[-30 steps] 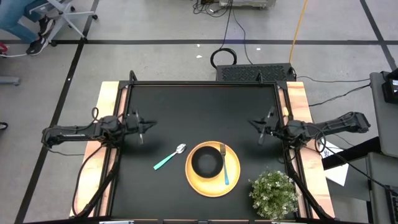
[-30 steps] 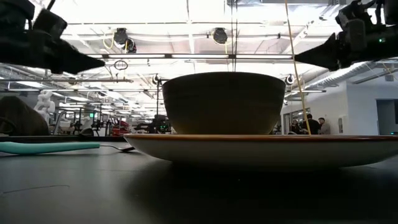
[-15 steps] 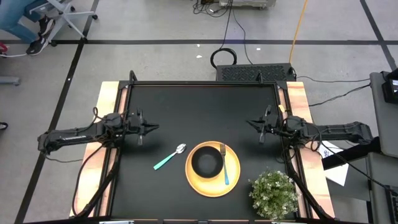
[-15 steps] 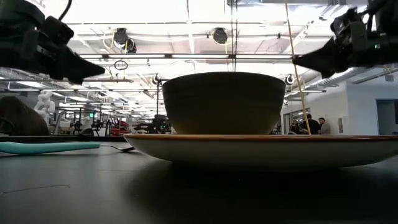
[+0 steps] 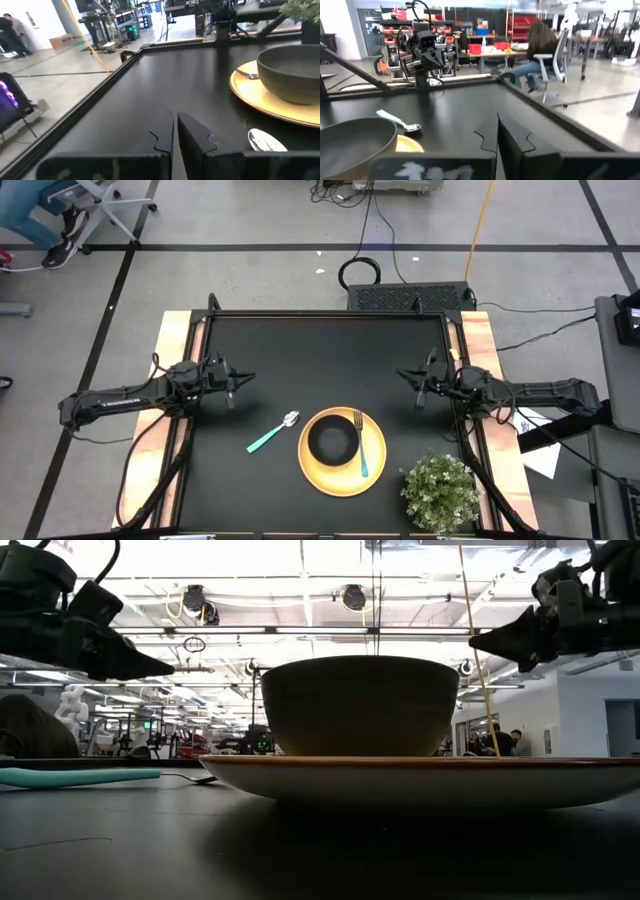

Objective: Pick and place plate/cup/fork/spoon on tray
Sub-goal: Put the blue spoon into the black bowl

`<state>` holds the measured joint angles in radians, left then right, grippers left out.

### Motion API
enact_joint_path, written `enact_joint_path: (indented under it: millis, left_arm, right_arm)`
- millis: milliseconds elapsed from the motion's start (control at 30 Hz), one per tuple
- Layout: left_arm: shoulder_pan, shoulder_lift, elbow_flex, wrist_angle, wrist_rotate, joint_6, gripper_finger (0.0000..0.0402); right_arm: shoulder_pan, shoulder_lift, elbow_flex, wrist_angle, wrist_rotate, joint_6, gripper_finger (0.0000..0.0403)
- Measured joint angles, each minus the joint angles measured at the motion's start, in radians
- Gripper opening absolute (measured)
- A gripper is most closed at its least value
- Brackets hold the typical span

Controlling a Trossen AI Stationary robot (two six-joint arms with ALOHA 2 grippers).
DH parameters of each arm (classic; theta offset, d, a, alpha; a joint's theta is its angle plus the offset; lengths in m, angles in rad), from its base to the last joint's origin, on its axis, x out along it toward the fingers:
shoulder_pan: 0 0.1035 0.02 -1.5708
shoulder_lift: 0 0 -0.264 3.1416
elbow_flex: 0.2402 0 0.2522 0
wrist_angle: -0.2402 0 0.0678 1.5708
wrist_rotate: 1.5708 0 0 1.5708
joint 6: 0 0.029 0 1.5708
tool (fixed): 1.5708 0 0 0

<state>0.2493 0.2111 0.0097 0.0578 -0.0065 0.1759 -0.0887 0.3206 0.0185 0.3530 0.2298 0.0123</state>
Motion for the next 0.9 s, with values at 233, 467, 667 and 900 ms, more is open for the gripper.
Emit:
enact_joint_path:
  millis: [233,467,667,900]
  left_arm:
    - [-0.007,0.000,0.000,0.055,0.097,-0.180,0.0031]
    - [-0.109,0.061,0.000,0.133,0.171,-0.235,0.0031]
    - [-0.179,0.100,0.048,0.223,0.124,-0.190,0.0031]
    - [-0.242,0.154,0.224,0.087,0.071,-0.144,0.0078]
  right_arm:
    - [-0.001,0.000,-0.001,0.088,0.000,-0.067,0.0000]
    - [-0.018,0.000,-0.002,0.056,0.000,-0.049,0.0000]
    - [-0.019,0.000,-0.002,0.043,-0.001,-0.018,0.0000]
    - [-0.019,0.000,-0.003,0.002,-0.001,0.010,0.0000]
